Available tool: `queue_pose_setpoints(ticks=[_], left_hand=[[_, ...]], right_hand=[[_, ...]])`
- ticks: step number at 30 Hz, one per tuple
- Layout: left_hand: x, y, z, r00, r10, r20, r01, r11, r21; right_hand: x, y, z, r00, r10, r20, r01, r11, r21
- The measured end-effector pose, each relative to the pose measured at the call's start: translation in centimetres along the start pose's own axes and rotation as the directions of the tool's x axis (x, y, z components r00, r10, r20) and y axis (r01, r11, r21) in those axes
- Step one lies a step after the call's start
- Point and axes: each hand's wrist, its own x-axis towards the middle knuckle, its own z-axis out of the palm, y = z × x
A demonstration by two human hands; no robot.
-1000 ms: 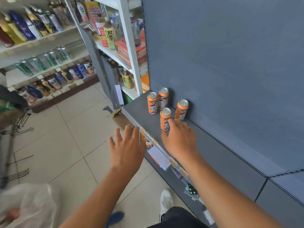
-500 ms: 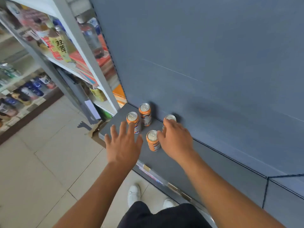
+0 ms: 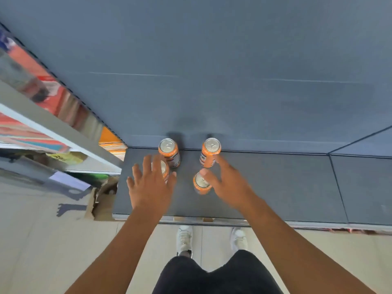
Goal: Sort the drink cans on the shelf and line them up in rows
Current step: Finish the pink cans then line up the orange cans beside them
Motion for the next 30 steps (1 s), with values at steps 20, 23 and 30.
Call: queue_pose_setpoints(ticks=[20, 23, 30], left_hand=[[5.0, -5.9, 10.7, 0.969, -0.151, 0.196, 0.247, 0.655, -0.714], [5.9, -6.6, 12.7, 0.964, -0.142, 0.224, 0.263, 0.615, -0.743], [6.6, -7.2, 13.6, 0.962, -0.098, 0.255, 0.263, 0.577, -0.773]], right_hand=[[4.9, 8.5, 10.1, 0.970, 0.234, 0.066, -0.242, 0.954, 0.178], [5.9, 9.0, 10.6, 0.966, 0.238, 0.101, -0.257, 0.928, 0.272], [6.5, 9.3, 11.6, 0.964, 0.260, 0.049, -0.259, 0.888, 0.379]])
